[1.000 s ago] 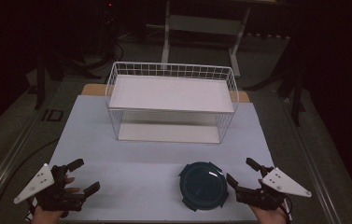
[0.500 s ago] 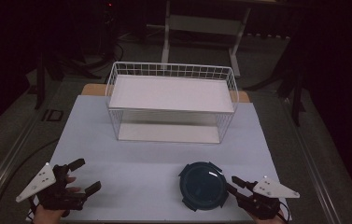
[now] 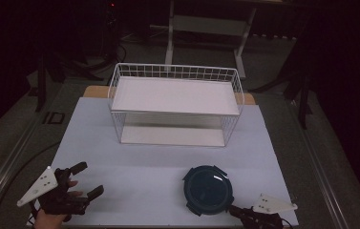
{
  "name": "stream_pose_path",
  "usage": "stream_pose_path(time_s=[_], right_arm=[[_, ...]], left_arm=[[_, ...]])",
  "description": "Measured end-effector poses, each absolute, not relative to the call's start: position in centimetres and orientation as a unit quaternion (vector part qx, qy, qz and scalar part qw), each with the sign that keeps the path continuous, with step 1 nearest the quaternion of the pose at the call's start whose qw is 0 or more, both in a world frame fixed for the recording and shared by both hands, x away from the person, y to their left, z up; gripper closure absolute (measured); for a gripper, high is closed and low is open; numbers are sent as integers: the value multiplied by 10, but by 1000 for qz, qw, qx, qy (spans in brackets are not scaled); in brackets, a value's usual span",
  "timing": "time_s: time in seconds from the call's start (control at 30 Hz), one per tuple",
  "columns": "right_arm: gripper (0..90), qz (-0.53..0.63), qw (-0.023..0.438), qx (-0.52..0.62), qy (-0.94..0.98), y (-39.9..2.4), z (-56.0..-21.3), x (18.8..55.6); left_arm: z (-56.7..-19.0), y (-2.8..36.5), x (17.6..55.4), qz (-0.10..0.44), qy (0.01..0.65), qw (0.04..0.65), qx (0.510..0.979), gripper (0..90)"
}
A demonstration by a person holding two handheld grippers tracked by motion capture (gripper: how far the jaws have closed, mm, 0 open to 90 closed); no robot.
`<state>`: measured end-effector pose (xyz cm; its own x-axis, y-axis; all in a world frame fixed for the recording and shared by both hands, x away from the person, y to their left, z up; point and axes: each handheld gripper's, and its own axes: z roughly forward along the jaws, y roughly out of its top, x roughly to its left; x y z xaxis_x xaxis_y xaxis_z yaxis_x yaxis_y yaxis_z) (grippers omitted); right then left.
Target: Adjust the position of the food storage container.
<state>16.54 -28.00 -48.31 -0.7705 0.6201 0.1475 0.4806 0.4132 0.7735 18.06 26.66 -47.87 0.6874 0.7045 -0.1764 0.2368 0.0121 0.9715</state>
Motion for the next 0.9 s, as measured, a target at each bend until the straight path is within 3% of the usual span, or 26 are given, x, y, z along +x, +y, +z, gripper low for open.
stream_pose_path(time_s=[0.43,0.9], right_arm=[[900,405,66,311,857,-267,-493,165],[900,398,108,353,839,-285,-494,192]], left_arm=[[-478,267,181,189,346,622,676,0],[-478,266,181,189,344,621,678,0]])
